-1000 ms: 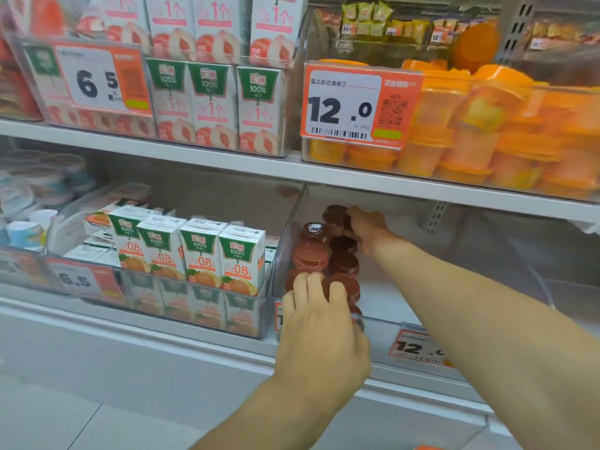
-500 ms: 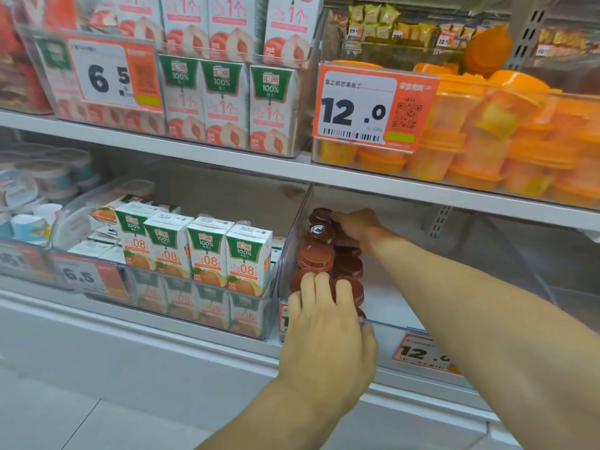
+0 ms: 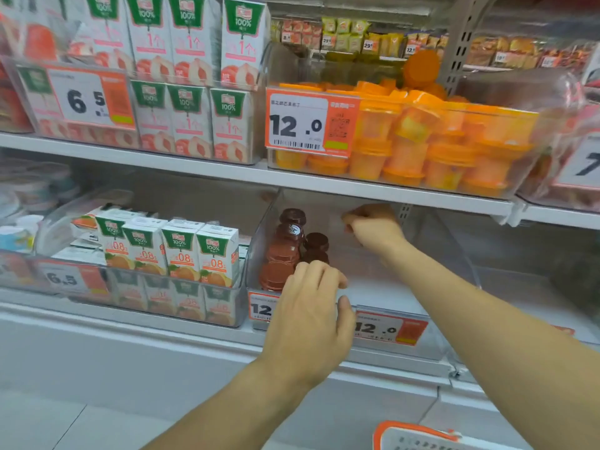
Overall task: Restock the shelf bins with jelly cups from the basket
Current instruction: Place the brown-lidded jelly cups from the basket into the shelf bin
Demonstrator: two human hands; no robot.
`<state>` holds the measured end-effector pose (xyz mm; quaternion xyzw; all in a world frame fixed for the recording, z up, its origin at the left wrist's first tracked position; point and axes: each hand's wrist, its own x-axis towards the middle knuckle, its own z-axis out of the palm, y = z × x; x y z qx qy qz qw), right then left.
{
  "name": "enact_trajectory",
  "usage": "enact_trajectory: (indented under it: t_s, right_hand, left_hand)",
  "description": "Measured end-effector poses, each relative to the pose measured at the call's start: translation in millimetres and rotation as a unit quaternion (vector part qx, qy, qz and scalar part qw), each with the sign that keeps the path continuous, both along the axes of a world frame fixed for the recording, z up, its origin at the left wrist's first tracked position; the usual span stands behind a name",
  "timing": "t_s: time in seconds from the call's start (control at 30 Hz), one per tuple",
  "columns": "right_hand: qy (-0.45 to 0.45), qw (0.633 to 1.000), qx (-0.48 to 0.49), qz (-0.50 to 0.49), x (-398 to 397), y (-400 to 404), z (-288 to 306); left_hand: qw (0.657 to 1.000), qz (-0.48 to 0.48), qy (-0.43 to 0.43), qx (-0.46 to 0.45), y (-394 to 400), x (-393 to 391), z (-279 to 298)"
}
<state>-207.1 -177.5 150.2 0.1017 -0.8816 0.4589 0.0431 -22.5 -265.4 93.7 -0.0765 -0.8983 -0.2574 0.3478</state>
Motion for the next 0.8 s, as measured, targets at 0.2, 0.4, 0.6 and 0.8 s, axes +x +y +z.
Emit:
enact_trajectory:
  t_s: [0.2,0.4,0.6,0.8]
  right_hand:
    - [0.081,0.988,-0.123,0.055,131,116,-7]
    - [-0.006,0.998,0.041,0.039,212,211,-163]
    - [-0.271,0.888,0.342,0.146,261,290,-272]
    - [-0.264,0.901,0.342,0.037,273,314,-289]
  left_hand:
    - [0.972,-0.117,-0.198,-0.038,44,18,-9]
    - [0.864,-0.17,-0.468,-0.077,129,48,-91]
    - [0.795,-0.144,-0.584,-0.079,195,96,-213]
    - [0.836,-0.043,-0.546,-0.042,231,107,-255]
